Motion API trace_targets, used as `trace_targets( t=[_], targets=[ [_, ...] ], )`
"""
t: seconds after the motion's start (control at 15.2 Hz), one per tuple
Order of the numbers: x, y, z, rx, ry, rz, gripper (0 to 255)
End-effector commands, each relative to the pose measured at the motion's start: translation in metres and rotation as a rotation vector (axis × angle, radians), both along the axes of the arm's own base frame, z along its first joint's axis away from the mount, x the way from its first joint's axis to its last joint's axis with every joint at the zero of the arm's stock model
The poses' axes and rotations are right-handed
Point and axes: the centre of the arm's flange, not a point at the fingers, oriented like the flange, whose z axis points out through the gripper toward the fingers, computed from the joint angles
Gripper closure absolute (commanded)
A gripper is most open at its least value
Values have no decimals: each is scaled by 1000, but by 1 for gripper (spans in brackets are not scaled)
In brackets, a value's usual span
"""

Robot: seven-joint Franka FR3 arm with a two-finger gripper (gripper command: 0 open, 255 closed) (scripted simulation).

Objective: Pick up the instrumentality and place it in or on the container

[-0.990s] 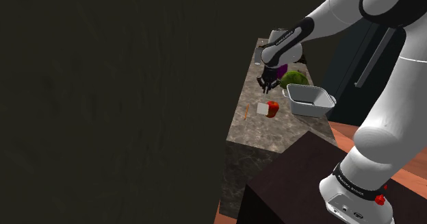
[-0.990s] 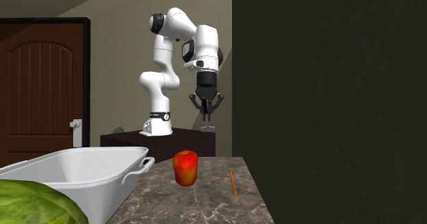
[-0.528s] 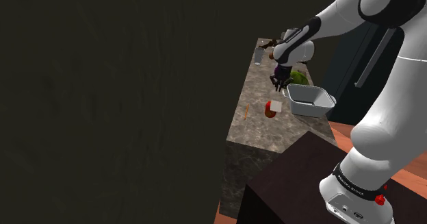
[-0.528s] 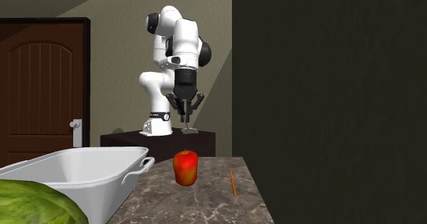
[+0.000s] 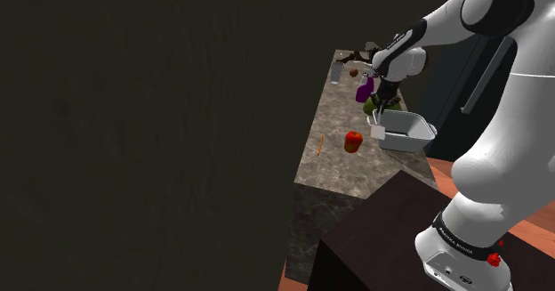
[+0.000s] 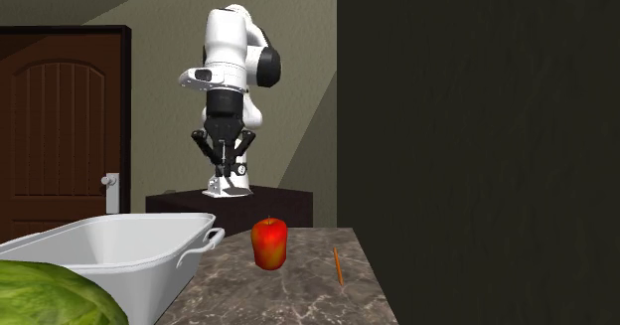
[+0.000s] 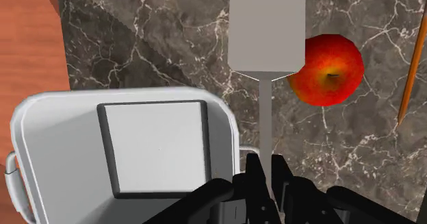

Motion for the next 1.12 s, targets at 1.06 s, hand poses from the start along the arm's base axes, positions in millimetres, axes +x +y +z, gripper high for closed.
trace_targets(
  t=[1.06],
  targets=[
    [-55, -165, -21, 0, 0, 2, 255]
  ],
)
